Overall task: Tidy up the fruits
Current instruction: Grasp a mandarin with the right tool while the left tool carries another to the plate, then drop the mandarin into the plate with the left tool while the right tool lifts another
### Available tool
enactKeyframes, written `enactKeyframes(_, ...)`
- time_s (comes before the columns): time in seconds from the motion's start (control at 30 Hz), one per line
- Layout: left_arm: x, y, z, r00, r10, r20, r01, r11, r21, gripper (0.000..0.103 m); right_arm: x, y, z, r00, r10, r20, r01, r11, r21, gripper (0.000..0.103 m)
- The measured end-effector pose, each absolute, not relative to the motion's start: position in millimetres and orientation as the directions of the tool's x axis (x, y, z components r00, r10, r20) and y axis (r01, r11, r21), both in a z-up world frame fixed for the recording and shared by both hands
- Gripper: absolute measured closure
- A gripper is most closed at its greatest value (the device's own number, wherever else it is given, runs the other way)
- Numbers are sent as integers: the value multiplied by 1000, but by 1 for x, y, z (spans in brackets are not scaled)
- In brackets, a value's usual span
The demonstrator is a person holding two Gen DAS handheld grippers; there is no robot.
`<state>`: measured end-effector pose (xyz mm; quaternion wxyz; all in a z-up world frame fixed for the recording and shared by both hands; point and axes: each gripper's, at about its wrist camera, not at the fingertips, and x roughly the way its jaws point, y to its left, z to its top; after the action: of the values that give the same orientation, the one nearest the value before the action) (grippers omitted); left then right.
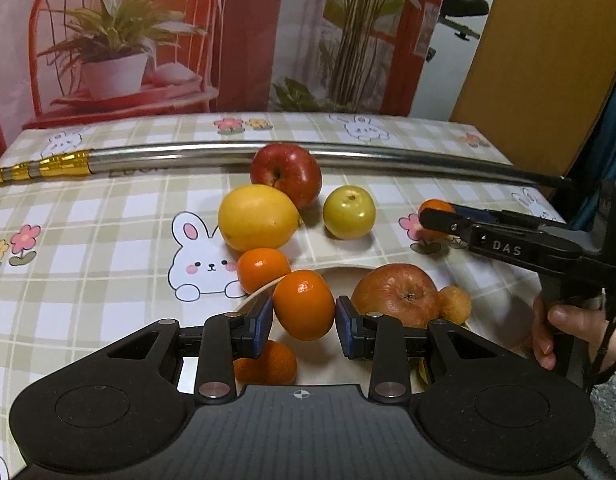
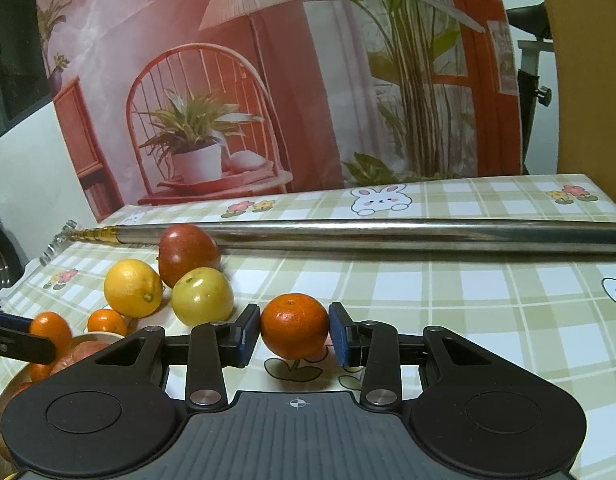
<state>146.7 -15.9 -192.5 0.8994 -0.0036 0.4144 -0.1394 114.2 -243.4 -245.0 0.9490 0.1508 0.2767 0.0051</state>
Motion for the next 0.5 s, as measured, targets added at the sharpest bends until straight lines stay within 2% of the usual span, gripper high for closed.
enactKeyframes(0.5,156,-22,-205,589,-244,-770,267,959,-100,67,115,-243,-244,848,97,-521,69,954,291,68)
